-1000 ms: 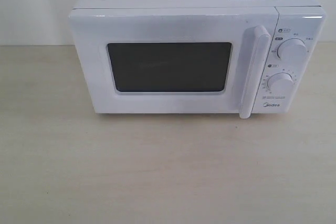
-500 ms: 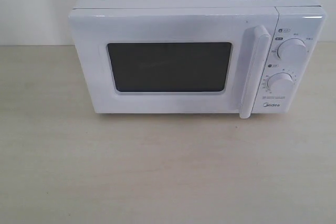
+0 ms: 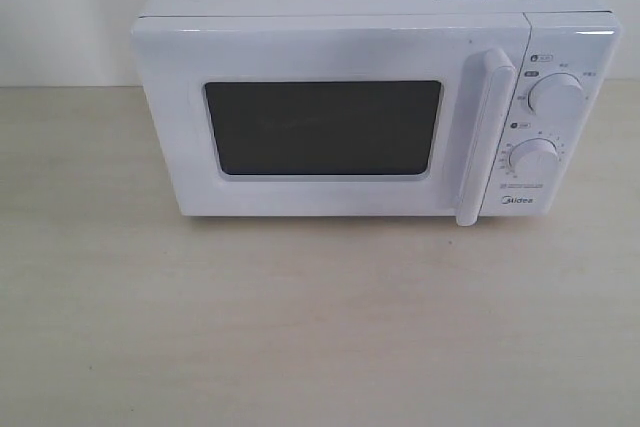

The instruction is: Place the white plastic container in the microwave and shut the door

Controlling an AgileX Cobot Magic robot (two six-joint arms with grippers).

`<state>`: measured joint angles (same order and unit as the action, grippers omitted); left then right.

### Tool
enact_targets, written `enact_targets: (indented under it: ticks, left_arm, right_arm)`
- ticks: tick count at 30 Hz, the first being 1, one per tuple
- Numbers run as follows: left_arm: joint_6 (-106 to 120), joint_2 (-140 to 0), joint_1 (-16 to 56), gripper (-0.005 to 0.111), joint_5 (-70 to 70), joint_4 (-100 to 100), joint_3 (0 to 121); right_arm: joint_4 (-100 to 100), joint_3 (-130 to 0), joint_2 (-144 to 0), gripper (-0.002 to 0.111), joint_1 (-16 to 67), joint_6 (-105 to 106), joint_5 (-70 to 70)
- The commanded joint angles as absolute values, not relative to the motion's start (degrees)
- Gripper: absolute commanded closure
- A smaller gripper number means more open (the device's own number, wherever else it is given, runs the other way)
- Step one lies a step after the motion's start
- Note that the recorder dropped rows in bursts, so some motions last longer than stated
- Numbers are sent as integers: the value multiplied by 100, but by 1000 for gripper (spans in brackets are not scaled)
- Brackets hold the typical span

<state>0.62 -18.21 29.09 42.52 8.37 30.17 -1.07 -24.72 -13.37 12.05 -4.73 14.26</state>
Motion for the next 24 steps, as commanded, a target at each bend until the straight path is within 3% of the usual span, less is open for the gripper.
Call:
enact_targets:
  ticks: [1, 13, 24]
  left_arm:
    - [93, -1791, 2922, 102, 4197, 792, 2997]
    - [93, -1791, 2922, 102, 4185, 792, 2997]
    - [93, -1791, 2922, 102, 4185, 792, 2997]
  right_arm:
    - [-169, -2451, -1311, 109, 1161, -48, 1524]
    - [-77, -2451, -1301, 109, 1161, -113, 1582]
    - [-77, -2405, -484, 109, 1107, 385, 2983]
